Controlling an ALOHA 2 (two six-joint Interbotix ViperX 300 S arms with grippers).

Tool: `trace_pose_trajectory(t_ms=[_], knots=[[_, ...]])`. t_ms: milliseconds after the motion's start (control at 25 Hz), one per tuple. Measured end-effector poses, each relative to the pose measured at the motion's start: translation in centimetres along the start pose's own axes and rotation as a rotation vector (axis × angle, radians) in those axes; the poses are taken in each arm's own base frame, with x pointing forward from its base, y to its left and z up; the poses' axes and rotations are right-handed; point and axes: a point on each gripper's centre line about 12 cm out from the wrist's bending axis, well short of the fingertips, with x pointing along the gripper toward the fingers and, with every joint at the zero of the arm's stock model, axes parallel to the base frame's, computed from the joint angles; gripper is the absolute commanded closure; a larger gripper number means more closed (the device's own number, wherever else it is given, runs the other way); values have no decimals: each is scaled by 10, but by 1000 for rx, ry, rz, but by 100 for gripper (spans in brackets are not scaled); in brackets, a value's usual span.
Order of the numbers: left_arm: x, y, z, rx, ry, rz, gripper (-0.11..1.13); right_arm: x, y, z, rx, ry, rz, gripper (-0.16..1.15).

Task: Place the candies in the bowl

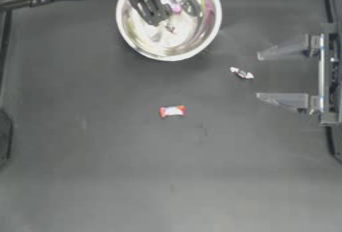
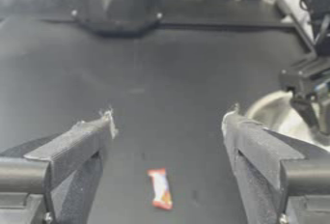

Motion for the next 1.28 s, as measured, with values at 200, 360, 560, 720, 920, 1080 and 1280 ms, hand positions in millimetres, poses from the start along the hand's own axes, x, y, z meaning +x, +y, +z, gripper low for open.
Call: trace_pose_trajectory(t_ms=[200,360,560,720,920,1080,1280], knots=[[-50,-19,11,32,-82,-19,0,0,-6,-2,25,11,-21,1],[-102,-42,14,66,-185,-51,0,-1,-17,-12,64,85,-45,1],[-155,-70,-10,76,-283,-115,0,1,-35,-21,121,184,-80,1],[-188,-78,-31,72,-393,-143,1,6,-47,-21,151,255,-89,1],[-217,-86,-62,81,-503,-171,1,19,-66,-32,198,379,-100,1],[-226,-93,-82,102,-508,-198,1,29,-79,-40,211,469,-103,1],[-228,-106,-98,136,-500,-237,1,44,-94,-50,244,587,-123,1]])
